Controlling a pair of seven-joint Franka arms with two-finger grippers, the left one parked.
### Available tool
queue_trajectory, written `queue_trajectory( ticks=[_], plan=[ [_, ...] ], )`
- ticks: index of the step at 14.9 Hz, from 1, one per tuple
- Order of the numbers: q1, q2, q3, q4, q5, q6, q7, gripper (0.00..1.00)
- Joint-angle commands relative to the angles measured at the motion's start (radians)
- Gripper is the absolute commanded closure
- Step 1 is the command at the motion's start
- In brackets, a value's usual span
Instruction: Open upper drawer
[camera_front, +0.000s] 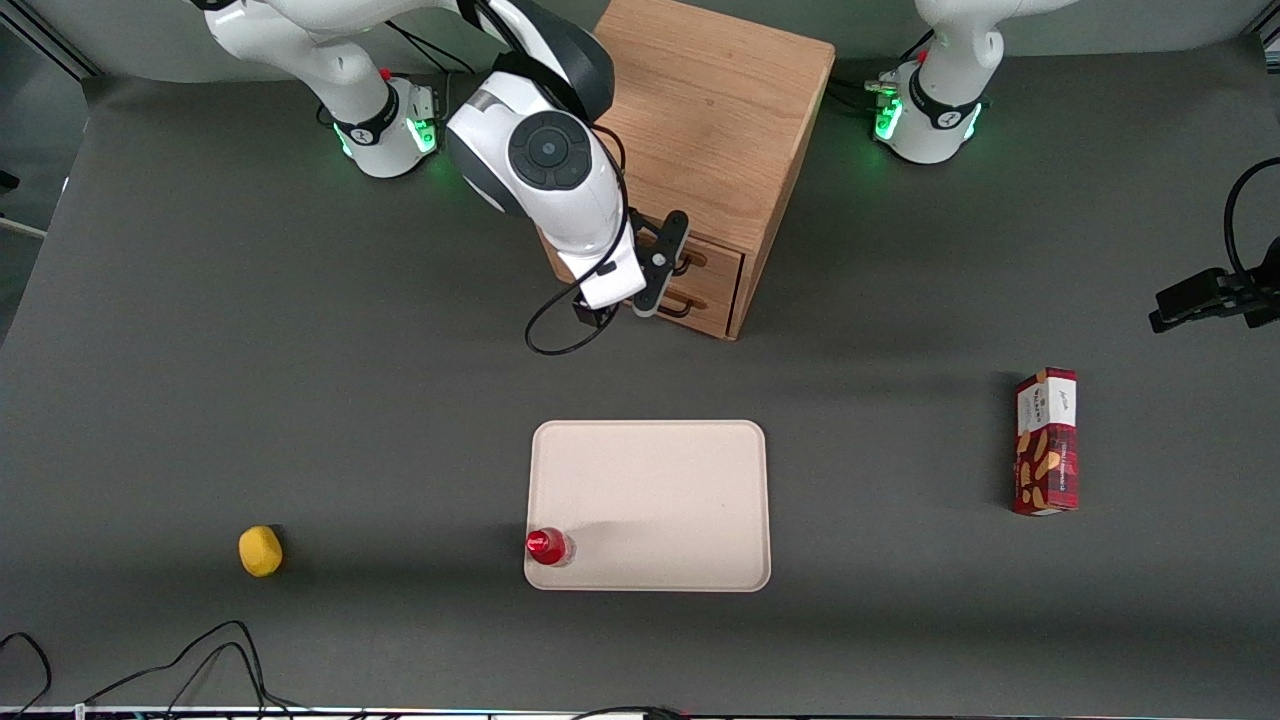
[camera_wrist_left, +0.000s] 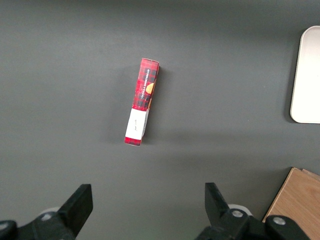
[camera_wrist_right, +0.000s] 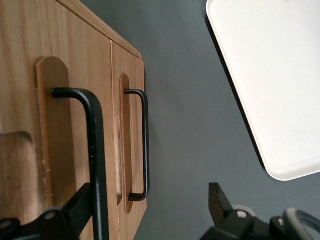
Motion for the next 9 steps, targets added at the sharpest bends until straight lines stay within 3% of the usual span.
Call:
queue_trajectory(
  ticks=[1, 9],
  plan=[
    [-0.011, -0.008, 0.009, -0.024, -0.024, 0.033, -0.049, 0.0],
    [-0.069, 0.017, 0.007, -0.02, -0.039, 0.066, -0.089, 0.0]
  ],
)
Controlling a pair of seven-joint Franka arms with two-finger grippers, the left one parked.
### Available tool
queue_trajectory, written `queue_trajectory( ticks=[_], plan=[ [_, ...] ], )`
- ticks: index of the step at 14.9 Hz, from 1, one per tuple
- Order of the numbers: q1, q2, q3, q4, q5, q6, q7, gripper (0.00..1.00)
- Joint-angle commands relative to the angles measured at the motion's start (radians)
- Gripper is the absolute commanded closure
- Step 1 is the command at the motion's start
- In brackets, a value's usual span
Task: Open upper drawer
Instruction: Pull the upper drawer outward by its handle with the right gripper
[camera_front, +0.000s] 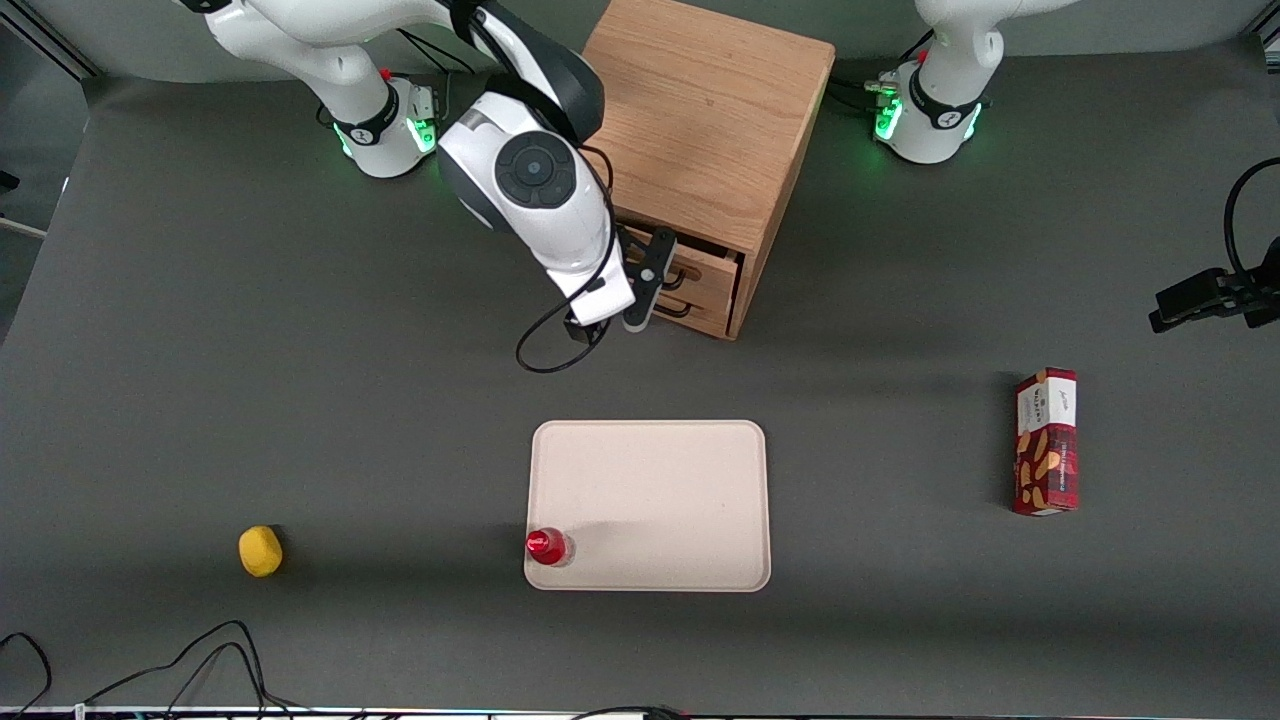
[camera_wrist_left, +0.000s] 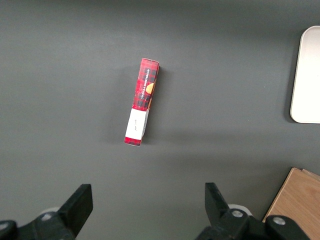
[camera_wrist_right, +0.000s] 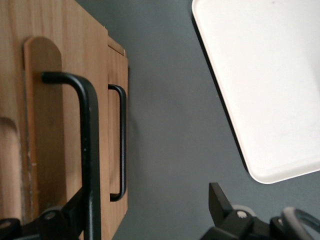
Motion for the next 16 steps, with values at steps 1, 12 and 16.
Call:
queue_trajectory(
  ticks=[1, 12, 16],
  plan=[
    [-0.031, 0.02, 0.01, 0.013, -0.018, 0.016, -0.027, 0.0],
    [-0.081, 0.069, -0.009, 0.085, -0.02, 0.053, -0.076, 0.0],
    [-0.084, 0.099, -0.032, 0.128, -0.018, 0.061, -0.104, 0.0]
  ],
)
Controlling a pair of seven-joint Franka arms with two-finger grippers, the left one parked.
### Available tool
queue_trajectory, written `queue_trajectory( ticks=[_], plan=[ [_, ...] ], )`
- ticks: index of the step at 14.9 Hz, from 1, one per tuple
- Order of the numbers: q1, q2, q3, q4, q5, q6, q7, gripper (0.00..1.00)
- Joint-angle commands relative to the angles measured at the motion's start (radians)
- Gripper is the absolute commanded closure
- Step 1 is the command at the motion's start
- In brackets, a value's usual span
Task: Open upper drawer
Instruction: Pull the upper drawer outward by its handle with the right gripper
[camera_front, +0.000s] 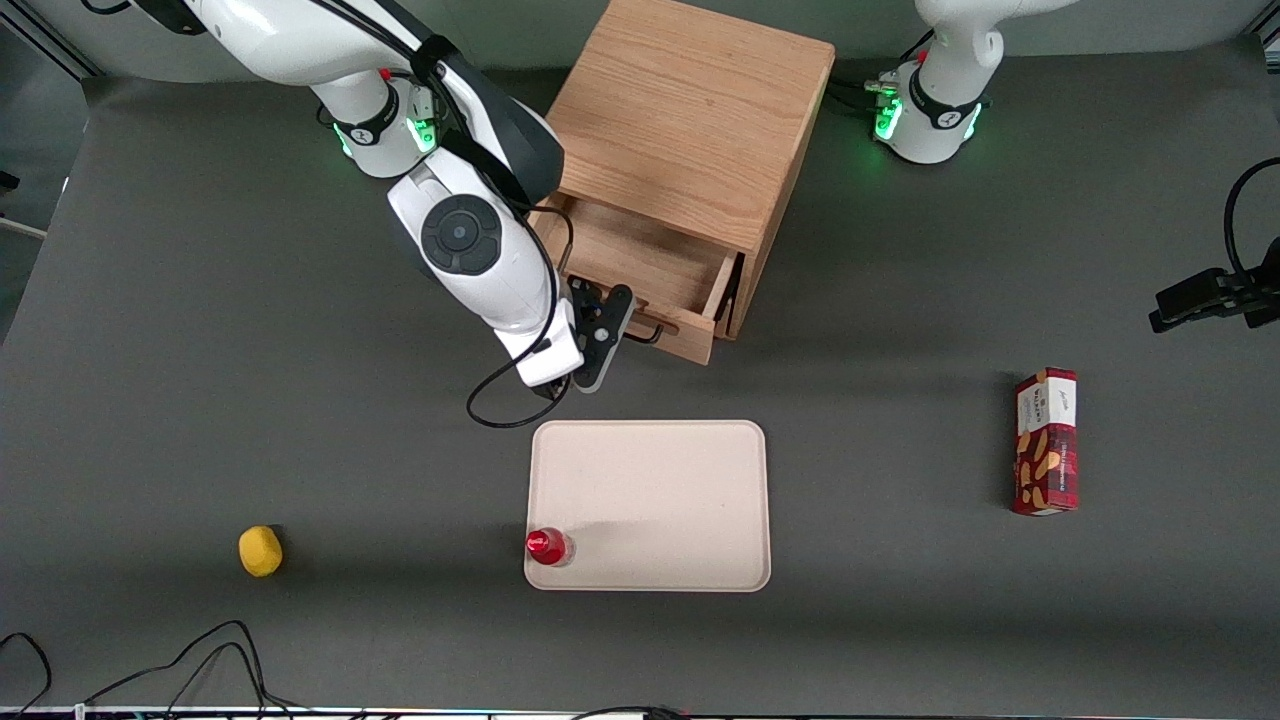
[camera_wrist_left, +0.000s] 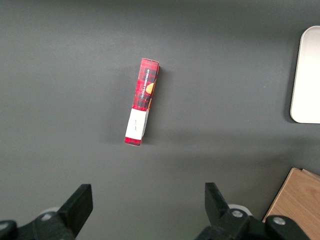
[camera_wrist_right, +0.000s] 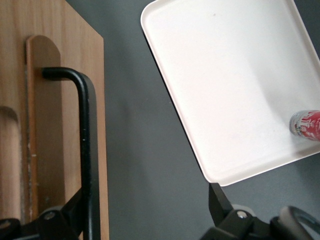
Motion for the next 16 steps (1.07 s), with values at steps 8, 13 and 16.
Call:
queue_trajectory(
  ticks=[8, 13, 16],
  plan=[
    [-0.026, 0.088, -0.023, 0.12, -0.019, 0.033, -0.064, 0.0],
    [-0.037, 0.105, -0.029, 0.151, -0.019, 0.035, -0.078, 0.0],
    [-0.044, 0.125, -0.029, 0.178, -0.019, 0.035, -0.084, 0.0]
  ],
)
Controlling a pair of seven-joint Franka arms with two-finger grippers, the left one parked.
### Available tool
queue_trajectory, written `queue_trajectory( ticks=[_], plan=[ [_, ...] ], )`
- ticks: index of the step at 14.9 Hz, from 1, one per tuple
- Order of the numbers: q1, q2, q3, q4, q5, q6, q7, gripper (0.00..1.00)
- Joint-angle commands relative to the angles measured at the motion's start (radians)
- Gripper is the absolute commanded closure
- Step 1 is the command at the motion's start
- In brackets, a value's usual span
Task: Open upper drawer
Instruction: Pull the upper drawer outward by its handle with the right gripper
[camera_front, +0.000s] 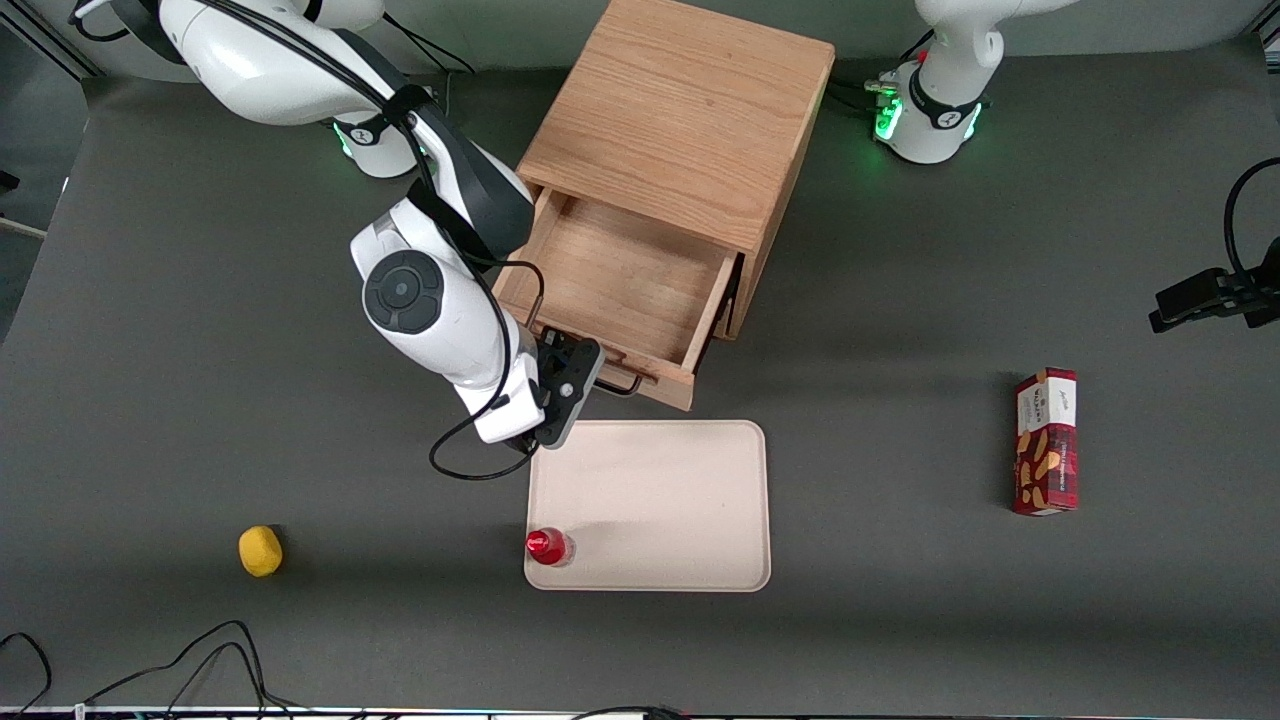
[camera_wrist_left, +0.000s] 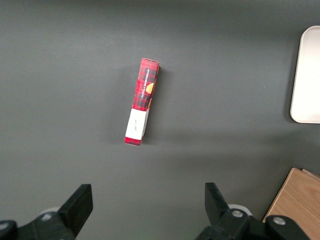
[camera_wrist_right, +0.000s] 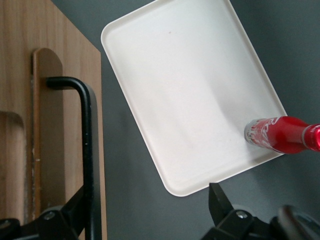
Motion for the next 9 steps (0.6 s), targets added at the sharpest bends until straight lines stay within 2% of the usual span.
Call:
queue_trajectory(
  ticks=[1, 9],
  plan=[
    [-0.008, 0.048, 0.002, 0.067, -0.019, 0.002, -0.038, 0.0],
    [-0.013, 0.08, -0.029, 0.113, -0.019, 0.002, -0.068, 0.0]
  ],
)
